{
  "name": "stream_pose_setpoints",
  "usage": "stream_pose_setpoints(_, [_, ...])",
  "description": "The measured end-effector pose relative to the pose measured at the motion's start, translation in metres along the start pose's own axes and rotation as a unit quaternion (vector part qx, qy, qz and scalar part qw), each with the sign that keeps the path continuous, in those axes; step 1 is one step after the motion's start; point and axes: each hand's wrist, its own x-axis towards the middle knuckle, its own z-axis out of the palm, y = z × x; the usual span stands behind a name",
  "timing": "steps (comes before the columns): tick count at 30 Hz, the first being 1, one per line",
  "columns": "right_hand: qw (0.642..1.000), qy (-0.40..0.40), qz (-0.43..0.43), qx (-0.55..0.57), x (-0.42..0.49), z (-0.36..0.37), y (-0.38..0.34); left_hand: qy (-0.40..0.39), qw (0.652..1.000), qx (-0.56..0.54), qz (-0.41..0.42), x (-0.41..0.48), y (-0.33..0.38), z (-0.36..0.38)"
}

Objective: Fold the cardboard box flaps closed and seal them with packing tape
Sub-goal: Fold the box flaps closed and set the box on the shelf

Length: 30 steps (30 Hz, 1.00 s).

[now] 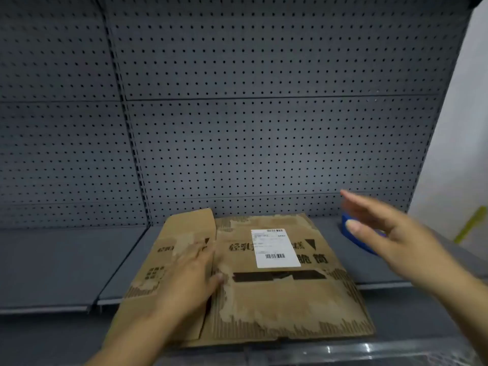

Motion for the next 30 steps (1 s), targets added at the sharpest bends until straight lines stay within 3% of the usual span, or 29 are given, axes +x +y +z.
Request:
stream_pose_setpoints(4, [0.993, -0.043, 0.102, -0.037, -0.013, 0.038, 0.040, -0.064, 0.993, 0.083, -0.062, -0.016, -0.014, 0.019])
stream_pose_setpoints(10, [0.972, -0.086, 0.187, -0.116, -0.024, 0.068, 0.089, -0.139, 0.985, 0.062, -0.076, -0.019, -0.019, 0.026])
stream_pose_setpoints(15, [0.905, -0.178, 0.267, -0.279, -0.028, 0.082, 0.113, -0.150, 0.984, 0.067, -0.066, -0.019, -0.020, 0.030])
stream_pose_setpoints(18, [0.890, -0.202, 0.264, -0.314, -0.027, 0.087, 0.116, -0.126, 0.987, 0.084, -0.056, -0.019, -0.021, 0.037])
stream_pose_setpoints(23, [0.884, -0.241, 0.294, -0.272, -0.022, 0.090, 0.113, -0.074, 0.993, 0.071, -0.060, -0.017, -0.019, 0.045])
stream_pose_setpoints(30, [0.884, -0.274, 0.328, -0.188, -0.007, 0.085, 0.105, -0.069, 0.995, 0.039, -0.069, -0.007, -0.018, 0.036])
